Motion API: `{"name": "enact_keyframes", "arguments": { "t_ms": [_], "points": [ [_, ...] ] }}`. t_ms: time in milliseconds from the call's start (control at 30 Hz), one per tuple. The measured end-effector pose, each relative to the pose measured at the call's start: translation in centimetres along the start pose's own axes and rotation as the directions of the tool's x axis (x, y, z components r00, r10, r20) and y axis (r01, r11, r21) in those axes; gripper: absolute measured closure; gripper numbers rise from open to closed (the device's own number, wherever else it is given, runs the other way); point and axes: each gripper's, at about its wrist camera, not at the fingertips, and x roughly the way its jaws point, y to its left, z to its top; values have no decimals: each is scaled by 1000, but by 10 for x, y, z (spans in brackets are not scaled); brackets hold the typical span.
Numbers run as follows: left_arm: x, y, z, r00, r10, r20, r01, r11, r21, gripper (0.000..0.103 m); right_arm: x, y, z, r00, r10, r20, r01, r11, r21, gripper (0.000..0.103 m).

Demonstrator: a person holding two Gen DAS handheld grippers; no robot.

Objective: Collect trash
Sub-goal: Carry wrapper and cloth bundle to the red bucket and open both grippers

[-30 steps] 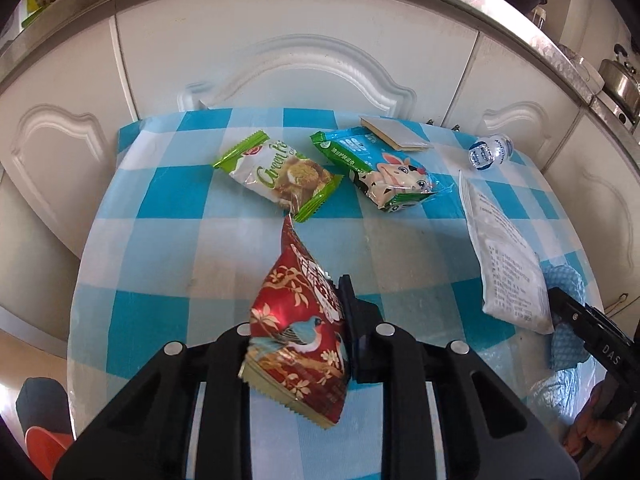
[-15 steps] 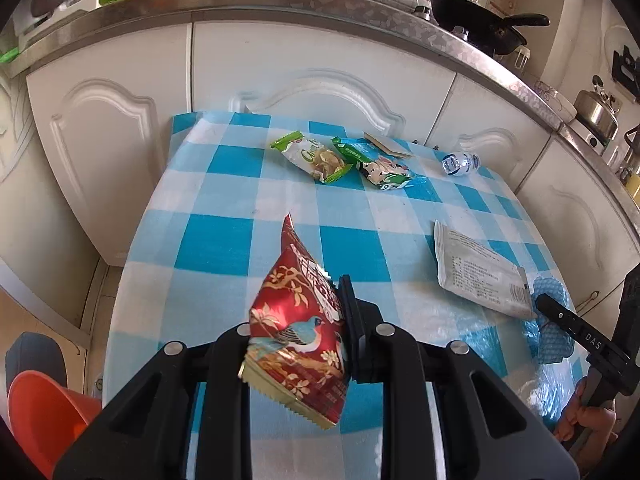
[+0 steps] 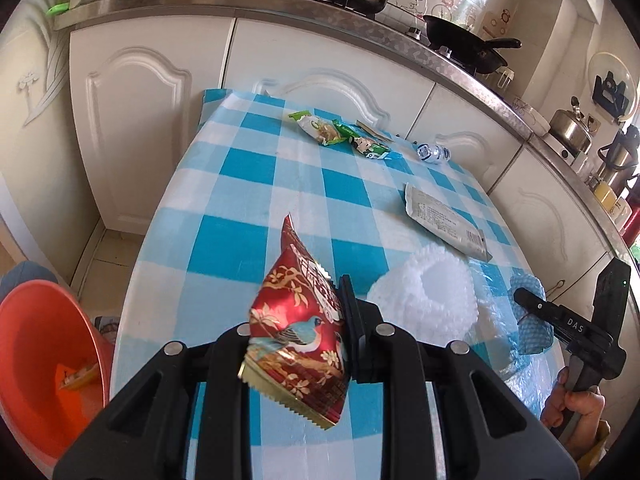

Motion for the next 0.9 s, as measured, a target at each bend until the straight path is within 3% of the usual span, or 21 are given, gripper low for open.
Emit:
{"name": "enact_keyframes", "arguments": {
  "t_ms": [267,533,800,900],
  "points": [
    [-29,31,-31,1000,2,-3,-2,998,-61,79,-9,32,-25,998,43,-49,-44,999,-31,78],
    [-73,76,-55,999,44,26,-41,993,-115,79,-23,88,-40,985,136,-107,-144,987,-66,78],
    [-108,128,-79,997,70,43,-59,977,-203,79,-15,176,-57,950,217,-224,-256,953,-164,78],
    [-119,151,-87,995,90,50,-75,966,-246,79,1,220,-64,919,252,-302,-320,926,-201,77]
  ]
}}
